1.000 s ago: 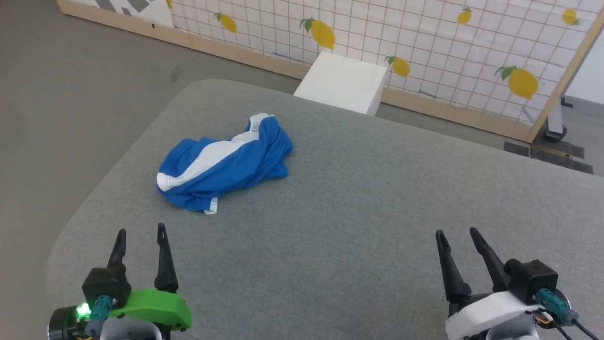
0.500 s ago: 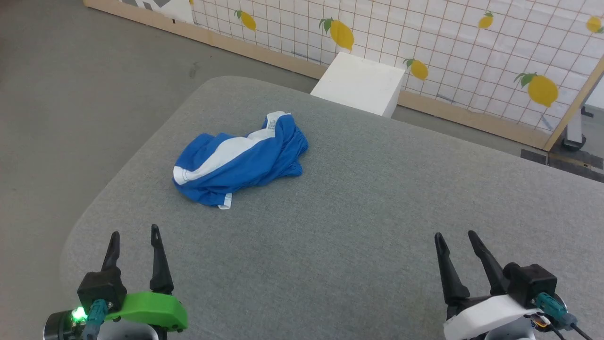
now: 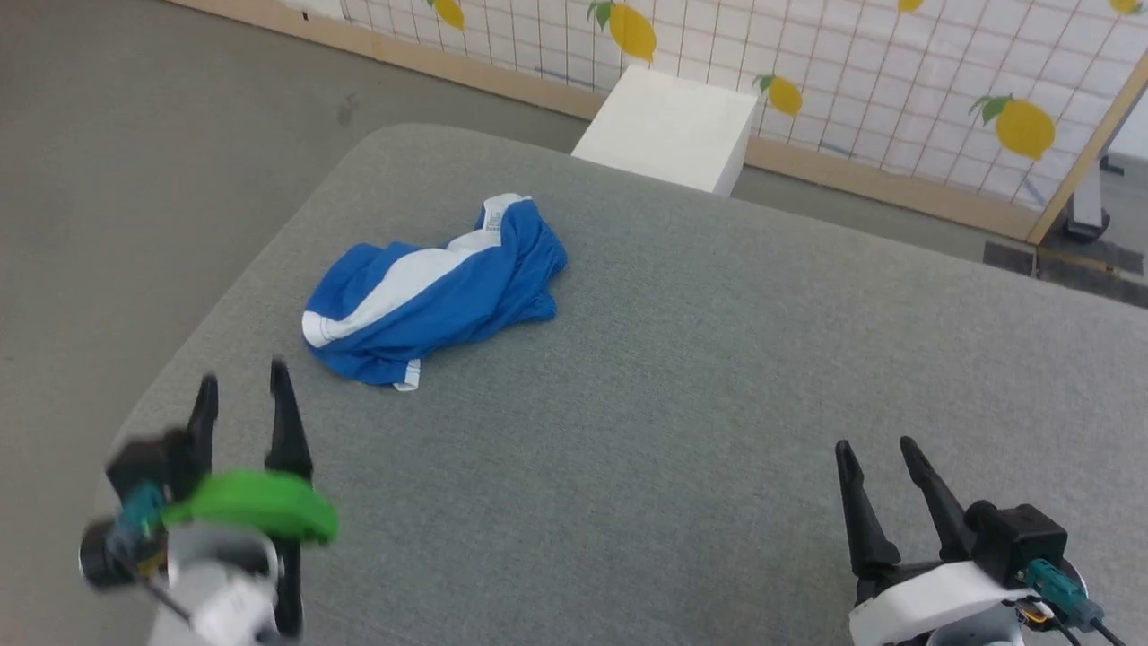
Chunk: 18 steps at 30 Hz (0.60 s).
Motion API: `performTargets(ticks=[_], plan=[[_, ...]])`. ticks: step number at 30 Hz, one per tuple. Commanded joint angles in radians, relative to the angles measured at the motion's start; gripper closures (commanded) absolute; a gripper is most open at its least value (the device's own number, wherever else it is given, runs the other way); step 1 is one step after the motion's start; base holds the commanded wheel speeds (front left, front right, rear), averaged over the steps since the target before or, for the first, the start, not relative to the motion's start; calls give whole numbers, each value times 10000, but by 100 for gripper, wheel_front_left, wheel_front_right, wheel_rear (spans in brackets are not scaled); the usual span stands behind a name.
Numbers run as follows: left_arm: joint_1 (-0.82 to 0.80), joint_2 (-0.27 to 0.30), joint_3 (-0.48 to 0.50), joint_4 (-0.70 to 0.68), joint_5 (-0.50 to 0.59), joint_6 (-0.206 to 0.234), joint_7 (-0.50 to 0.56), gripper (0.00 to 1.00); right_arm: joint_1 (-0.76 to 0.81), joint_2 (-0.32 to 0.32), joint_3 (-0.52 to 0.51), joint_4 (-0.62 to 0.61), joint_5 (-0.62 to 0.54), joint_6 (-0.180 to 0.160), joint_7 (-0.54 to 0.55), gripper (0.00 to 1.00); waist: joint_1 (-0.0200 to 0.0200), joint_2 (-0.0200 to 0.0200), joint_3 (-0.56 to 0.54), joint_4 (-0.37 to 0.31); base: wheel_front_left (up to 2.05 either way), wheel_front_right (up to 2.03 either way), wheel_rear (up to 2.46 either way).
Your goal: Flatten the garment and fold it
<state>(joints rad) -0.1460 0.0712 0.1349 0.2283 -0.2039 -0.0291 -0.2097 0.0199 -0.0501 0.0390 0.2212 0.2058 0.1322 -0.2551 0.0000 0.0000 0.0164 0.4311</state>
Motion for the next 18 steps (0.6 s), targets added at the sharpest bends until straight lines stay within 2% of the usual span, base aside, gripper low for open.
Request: performTargets(ticks=[1, 4, 6, 7, 8, 14, 18], plan=[[-764, 201, 19, 233, -243, -213, 201, 0, -186, -1, -19, 8, -152, -15, -67, 0, 0, 0, 372, -264, 0, 0, 0], [-2061, 477, 38, 1042, -815, -544, 929, 0, -480, -1, -20, -100, -464, -15, -9, 0, 0, 0, 964, -625, 0, 0, 0], [-2982, 672, 26, 1866, -1396, -753, 1773, 0, -711, -1, -45, -243, -671, -15, 117, 0, 0, 0, 1440, -933, 0, 0, 0], [-3498, 868, -32, 2342, -1640, -837, 2254, 0, -830, -1, -116, -339, -731, -15, 189, 0, 0, 0, 1730, -1108, 0, 0, 0], [-4664, 1254, -162, 3469, -2260, -953, 3238, 0, -1051, -1, -322, -557, -974, -15, 341, 0, 0, 0, 2340, -1540, 0, 0, 0], [-6333, 1961, -1291, 5200, -3057, -1010, 5360, 0, -1056, -1, -833, -1210, -1334, -15, 647, 0, 0, 0, 3283, -2065, 0, 0, 0], [-6761, 2440, -1802, 6084, -3135, -1013, 6259, 0, -1042, -1, -1085, -1503, -1307, -15, 673, 0, 0, 0, 3640, -2213, 0, 0, 0]])
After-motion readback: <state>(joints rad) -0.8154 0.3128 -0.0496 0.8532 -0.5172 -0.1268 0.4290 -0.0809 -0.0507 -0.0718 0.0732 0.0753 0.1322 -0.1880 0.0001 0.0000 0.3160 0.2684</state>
